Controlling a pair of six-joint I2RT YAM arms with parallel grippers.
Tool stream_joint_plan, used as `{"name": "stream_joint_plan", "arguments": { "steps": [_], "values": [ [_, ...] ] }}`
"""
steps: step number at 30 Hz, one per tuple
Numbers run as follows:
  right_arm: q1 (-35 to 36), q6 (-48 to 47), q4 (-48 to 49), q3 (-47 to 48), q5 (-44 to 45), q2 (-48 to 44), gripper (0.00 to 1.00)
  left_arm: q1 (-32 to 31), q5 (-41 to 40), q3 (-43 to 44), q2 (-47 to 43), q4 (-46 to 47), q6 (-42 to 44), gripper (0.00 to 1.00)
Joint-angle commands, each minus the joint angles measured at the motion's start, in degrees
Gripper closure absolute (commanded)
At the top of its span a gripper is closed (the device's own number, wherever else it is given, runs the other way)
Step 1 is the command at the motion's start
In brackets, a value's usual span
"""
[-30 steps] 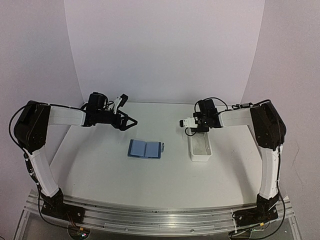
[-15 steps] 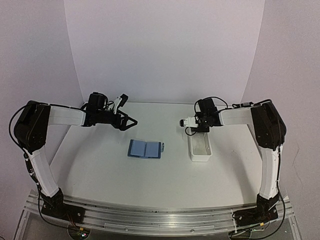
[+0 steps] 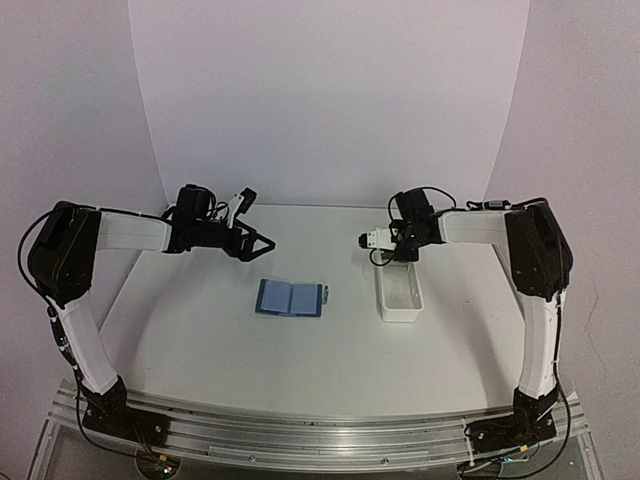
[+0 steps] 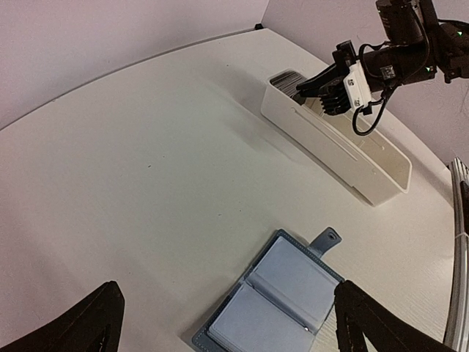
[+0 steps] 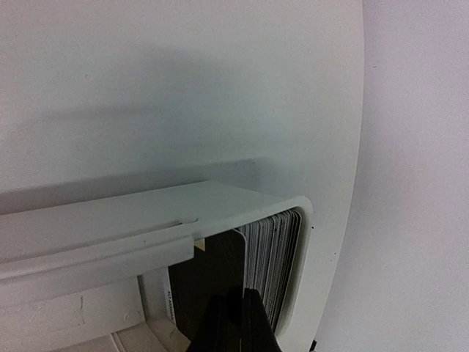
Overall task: Put the credit cards into the card holder
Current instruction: Pick up the credit card from the storage box.
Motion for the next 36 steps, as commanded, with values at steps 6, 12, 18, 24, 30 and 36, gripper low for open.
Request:
{"name": "stream_joint_plan", "arguments": {
  "steps": [6,12,18,24,30,36],
  "values": [
    [-0.43,3.12,-5.82,4.2,-4.44,-3.25,1.0,0.07,1.46,0.79,-0.71,0.7,-0.82,0.0],
    [-0.42,3.53,-7.83,5.13,-5.27,-3.58,1.0,0.05,1.5,0.84,-0.73,0.35,-0.82,0.01],
    [-0.38,5.15,-11.44,7.79,-5.42,-4.75,1.0,0.02,2.07,0.85,-0.84,0.25,-0.82,0.01],
    [-0.35,5.56,-13.53,9.28,-6.65,-5.8,1.0,0.07,2.72,0.41,-1.09,0.51,-0.9,0.01],
    [-0.41,6.01,-14.33,9.74,-7.03,-5.89,1.0,0.07,3.0,0.23,-1.43,0.6,-0.99,0.01],
    [-0.38,10.02,-15.48,12.79,-7.66,-6.95,1.0,0.06,3.39,0.14,-1.78,0.28,-0.44,0.01]
  ]
}}
